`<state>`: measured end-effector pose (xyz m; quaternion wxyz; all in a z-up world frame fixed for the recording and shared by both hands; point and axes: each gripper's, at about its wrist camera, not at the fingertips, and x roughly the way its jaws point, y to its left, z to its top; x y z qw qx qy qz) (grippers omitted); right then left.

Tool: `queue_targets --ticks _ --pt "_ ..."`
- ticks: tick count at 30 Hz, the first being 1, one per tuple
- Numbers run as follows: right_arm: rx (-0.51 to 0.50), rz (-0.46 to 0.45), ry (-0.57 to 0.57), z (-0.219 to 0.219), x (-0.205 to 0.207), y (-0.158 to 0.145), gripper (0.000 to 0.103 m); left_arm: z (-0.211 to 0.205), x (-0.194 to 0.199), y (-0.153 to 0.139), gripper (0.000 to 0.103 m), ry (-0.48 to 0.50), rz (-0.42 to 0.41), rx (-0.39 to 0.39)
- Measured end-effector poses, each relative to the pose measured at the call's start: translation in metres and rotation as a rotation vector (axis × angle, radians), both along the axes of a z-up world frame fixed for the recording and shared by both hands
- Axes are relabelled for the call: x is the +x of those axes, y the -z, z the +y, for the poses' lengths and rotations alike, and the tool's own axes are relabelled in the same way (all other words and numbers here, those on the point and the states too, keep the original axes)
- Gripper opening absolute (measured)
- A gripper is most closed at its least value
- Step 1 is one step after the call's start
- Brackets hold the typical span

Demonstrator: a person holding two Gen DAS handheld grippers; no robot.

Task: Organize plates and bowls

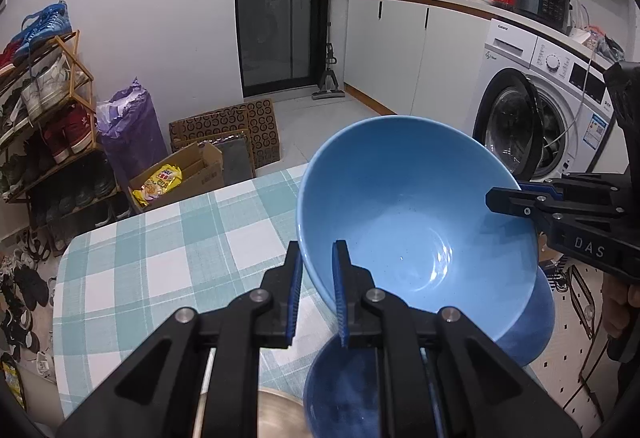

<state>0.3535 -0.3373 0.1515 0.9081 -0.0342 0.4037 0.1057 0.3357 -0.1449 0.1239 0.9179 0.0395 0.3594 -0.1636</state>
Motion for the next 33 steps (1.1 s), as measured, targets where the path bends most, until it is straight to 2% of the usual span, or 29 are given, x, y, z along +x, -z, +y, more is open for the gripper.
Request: queue_targets --ticks 14,33 --pt "-0.008 -0.008 -0.018 0.008 -0.050 -0.004 0.014 0.009 -0.038 -0.001 0.013 -0.006 -0.006 -0.007" --pt "-0.026 0.023 -0.065 0.030 -0.088 0.016 0.014 0.026 -0.078 0.021 0.013 -0.023 0.020 -0.010"
